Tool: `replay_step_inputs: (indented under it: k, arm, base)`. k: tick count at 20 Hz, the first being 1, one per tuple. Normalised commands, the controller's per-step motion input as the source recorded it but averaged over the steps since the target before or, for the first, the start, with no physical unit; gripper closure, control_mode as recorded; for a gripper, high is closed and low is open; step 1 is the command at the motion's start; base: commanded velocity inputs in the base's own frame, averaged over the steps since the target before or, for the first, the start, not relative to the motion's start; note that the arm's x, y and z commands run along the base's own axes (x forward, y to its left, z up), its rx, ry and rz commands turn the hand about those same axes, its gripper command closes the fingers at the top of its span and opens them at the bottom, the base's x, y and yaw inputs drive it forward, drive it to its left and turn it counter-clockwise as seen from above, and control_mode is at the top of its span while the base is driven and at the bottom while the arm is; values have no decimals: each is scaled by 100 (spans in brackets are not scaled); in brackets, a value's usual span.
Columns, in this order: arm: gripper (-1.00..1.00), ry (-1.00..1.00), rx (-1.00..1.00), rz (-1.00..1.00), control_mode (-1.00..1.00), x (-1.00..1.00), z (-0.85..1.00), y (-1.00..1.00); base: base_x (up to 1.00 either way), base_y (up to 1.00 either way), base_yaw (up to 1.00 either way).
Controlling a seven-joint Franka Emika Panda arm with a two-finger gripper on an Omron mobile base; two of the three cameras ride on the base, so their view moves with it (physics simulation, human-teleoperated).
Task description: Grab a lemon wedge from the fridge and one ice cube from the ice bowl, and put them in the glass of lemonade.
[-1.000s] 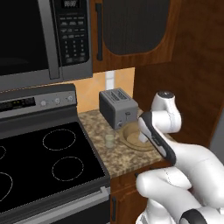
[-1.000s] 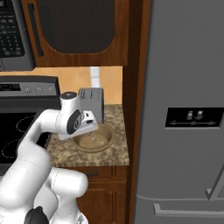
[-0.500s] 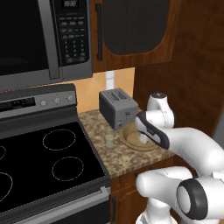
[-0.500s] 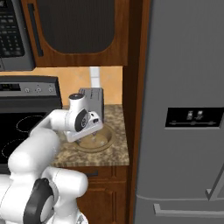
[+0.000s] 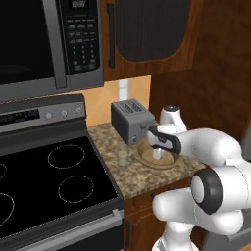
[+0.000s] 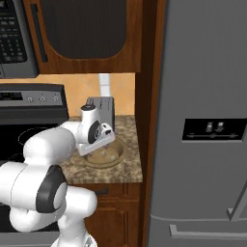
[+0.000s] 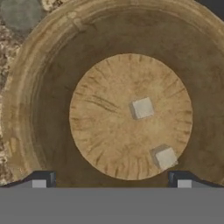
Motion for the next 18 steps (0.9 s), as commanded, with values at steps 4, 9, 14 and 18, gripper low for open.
replay_step_inputs:
  k: [4, 9, 14, 18]
  arm:
    - [-100, 0, 0, 1, -100, 22, -27, 0]
    - [-100, 0, 0, 2, -100, 21, -28, 0]
    - [-100, 0, 0, 2, -100, 20, -22, 0]
    - [-100, 0, 0, 2, -100, 23, -17, 0]
  base:
    - [0, 0, 0]
    - [0, 0, 0]
    - [0, 0, 0]
    - [0, 0, 0]
